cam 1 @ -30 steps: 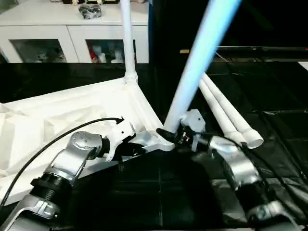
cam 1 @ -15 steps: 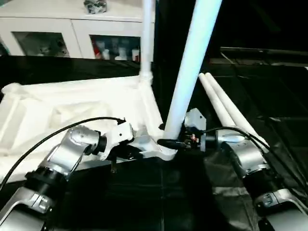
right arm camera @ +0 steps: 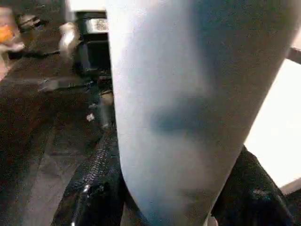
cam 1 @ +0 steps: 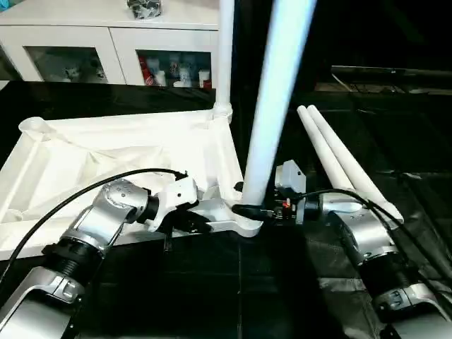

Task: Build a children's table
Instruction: Rotate leg to tighten

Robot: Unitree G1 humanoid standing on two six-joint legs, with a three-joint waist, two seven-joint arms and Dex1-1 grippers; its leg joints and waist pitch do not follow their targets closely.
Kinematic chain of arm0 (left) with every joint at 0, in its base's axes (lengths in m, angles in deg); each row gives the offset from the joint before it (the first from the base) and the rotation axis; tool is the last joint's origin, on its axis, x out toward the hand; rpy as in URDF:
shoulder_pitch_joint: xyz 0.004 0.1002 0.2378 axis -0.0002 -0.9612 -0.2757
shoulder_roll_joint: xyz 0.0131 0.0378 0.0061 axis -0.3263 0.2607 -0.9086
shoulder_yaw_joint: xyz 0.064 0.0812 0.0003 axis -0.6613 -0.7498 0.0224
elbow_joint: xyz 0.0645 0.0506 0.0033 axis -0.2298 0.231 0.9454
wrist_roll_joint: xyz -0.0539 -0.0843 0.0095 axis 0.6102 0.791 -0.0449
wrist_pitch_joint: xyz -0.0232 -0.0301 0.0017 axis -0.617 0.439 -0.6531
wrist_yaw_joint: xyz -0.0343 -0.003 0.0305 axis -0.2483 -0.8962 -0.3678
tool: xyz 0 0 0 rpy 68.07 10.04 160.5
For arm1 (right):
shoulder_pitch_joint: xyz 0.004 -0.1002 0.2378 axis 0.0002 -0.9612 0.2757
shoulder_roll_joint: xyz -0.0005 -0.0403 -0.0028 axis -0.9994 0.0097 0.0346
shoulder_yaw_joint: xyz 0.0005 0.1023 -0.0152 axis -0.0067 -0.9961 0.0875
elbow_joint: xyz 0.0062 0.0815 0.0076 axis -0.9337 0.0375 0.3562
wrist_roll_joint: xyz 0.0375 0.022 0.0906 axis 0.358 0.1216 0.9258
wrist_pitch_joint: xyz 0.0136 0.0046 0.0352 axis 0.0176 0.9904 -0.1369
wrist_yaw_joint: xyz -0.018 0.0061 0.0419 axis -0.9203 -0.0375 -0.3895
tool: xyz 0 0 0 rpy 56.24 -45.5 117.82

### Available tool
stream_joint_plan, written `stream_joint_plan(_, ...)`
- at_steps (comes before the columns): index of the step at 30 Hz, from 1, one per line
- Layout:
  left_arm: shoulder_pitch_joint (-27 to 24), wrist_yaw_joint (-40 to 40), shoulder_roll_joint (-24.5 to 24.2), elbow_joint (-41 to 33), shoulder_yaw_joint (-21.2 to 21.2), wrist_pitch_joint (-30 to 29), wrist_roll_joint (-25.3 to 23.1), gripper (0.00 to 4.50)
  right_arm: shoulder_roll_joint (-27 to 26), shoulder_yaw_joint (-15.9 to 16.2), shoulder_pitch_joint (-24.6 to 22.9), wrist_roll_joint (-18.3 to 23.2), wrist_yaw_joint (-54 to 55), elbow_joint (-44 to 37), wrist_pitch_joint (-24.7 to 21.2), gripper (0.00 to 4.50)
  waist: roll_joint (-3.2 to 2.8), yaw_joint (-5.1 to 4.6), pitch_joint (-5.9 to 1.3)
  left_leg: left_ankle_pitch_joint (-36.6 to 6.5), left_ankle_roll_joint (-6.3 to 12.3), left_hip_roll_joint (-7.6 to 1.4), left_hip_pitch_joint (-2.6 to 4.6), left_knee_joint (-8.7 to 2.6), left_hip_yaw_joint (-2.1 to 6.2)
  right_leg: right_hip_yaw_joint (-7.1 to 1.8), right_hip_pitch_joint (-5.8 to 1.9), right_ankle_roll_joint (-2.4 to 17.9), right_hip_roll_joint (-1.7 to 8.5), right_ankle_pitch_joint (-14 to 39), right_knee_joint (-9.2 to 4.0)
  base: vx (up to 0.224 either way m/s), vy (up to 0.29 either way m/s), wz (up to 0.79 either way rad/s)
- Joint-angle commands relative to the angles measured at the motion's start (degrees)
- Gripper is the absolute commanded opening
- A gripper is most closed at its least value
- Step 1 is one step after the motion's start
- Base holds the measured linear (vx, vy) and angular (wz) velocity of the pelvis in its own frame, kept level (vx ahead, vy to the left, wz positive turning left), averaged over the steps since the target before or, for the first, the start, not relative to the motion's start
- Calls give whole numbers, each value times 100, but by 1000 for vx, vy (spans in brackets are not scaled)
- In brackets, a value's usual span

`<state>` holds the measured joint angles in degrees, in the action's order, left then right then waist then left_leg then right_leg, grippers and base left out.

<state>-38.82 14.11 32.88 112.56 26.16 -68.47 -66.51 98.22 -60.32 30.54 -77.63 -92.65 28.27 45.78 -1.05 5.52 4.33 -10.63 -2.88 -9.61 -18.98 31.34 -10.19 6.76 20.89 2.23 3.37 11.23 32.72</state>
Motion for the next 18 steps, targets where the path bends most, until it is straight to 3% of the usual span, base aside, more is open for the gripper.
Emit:
stream_joint_plan(1,118,-548,275,-99,148,-318,75,0,-298,315,-247,-598,873,844,-314,193,-37,-28,-86,-2173,108,-463,49,-433,252,-476,-59,691,737,3280,-601,0,0,0)
stream_joint_plan(3,5,-896,392,-362,346,-658,164,0,-475,71,-122,-548,1479,1055,-422,193,-28,-93,-80,-2407,3,-447,78,-427,290,-439,-43,482,752,3862,-667,-28,5,-3)
stream_joint_plan(4,-89,-1150,500,-590,479,-939,237,0,-600,-64,-16,-541,1918,1223,-476,193,-72,-127,-62,-2506,-48,-460,50,-444,319,-419,-51,433,761,3967,-668,-55,10,-7)
stream_joint_plan(6,-148,-1317,575,-738,566,-1130,285,0,-679,-145,55,-542,2199,1334,-506,193,-79,-189,-45,-2862,-102,-450,66,-451,354,-365,-35,299,741,4122,-727,-27,10,-6)
stream_joint_plan(7,-248,-1530,695,-967,670,-1414,345,0,-792,-238,159,-538,2546,1505,-542,193,-99,-235,-74,-2916,-153,-466,67,-467,367,-362,-60,362,748,3892,-693,0,0,0)
stream_joint_plan(9,-481,-2025,999,-1446,856,-1956,354,0,-1012,-363,376,-556,3156,1872,-571,193,-113,-312,-40,-2970,-190,-491,-23,-502,402,-350,-89,486,745,3590,-645,-13,20,-9)
stream_joint_plan(11,-587,-2280,1175,-1656,937,-2191,343,0,-1113,-412,485,-557,3415,2046,-602,193,-93,-377,-22,-3124,-181,-460,-3,-488,405,-341,-61,468,739,3671,-678,-13,20,-9)
stream_joint_plan(12,-729,-2705,1478,-1968,1015,-2544,312,0,-1280,-505,683,-569,3864,2356,-603,193,-81,-382,-27,-3056,-95,-411,13,-456,386,-353,-46,378,747,3844,-728,0,0,0)
stream_joint_plan(13,-729,-2705,1478,-1968,1015,-2544,312,0,-1280,-505,683,-569,3864,2356,-603,193,-49,-395,-54,-2923,-109,-431,15,-449,379,-385,-56,445,774,3747,-689,0,0,0)
stream_joint_plan(14,-837,-2964,1711,-2233,1001,-2804,290,0,-1412,-592,837,-536,4122,2559,-631,193,8,-418,-7,-2790,-3,-407,-43,-442,388,-348,-60,362,776,4030,-731,0,0,0)
stream_joint_plan(17,-936,-3308,1958,-2565,978,-3136,232,0,-1559,-641,1015,-585,4412,2799,-607,193,-25,-424,-25,-2600,31,-399,-74,-441,390,-364,-66,333,756,3828,-720,0,0,0)
stream_joint_plan(18,-942,-3412,1964,-2629,974,-3219,191,0,-1605,-637,1074,-624,4475,2908,-550,193,9,-412,-38,-2518,97,-396,-49,-442,360,-388,-31,391,731,3623,-703,0,0,0)
